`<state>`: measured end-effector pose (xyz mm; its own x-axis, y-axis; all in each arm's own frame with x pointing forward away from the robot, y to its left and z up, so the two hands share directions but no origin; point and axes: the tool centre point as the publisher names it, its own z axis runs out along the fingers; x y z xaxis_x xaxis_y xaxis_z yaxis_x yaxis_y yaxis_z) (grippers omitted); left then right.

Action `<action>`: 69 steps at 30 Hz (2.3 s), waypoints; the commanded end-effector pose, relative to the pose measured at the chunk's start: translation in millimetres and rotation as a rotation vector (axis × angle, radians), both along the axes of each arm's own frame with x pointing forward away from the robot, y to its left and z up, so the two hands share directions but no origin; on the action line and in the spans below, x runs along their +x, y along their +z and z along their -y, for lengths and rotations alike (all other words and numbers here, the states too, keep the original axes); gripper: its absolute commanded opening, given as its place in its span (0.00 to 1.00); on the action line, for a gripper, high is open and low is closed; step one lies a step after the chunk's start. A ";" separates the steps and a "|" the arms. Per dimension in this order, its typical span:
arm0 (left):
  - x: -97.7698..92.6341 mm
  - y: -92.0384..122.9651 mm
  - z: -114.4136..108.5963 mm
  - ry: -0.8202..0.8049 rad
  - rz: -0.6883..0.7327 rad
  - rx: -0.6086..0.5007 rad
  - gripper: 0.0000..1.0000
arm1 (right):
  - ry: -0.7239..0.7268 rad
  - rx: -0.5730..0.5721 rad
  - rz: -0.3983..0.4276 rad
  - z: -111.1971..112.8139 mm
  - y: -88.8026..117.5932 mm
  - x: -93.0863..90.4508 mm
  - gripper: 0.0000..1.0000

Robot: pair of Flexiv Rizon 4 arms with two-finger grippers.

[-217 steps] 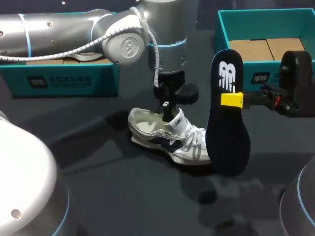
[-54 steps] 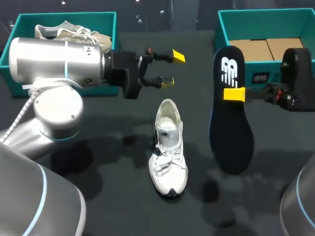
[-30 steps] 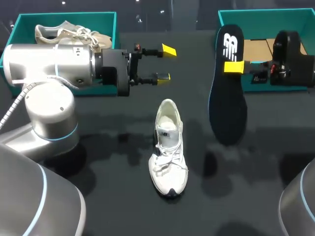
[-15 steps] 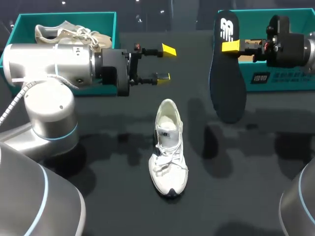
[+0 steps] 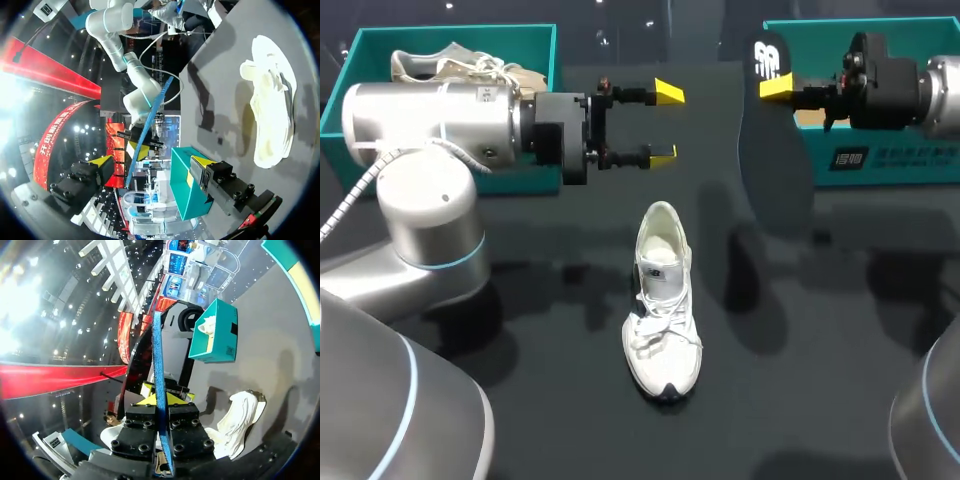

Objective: Take the shoe out of the shoebox, open the shoe tongue, remove and reinsert the insole, then place the shoe into the shoebox

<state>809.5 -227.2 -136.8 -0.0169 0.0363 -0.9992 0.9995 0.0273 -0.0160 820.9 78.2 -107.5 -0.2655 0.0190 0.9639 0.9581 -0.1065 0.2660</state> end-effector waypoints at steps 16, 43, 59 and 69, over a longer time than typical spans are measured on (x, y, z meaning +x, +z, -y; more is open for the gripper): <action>10.1 -12.7 16.3 0.014 -0.017 -0.008 1.00 | 0.096 -0.017 -0.160 -28.3 -23.2 33.5 0.00; 29.0 -31.6 49.2 0.009 -0.047 0.004 0.52 | -0.041 -0.020 -0.407 -45.8 -56.3 46.2 0.00; 25.7 -34.4 60.6 -0.006 -0.054 0.004 0.00 | -0.060 -0.016 -0.429 -49.5 -61.3 51.0 0.00; 21.1 -34.8 58.6 0.004 -0.049 0.018 0.00 | -0.052 0.004 -0.401 -44.8 -60.5 48.9 0.27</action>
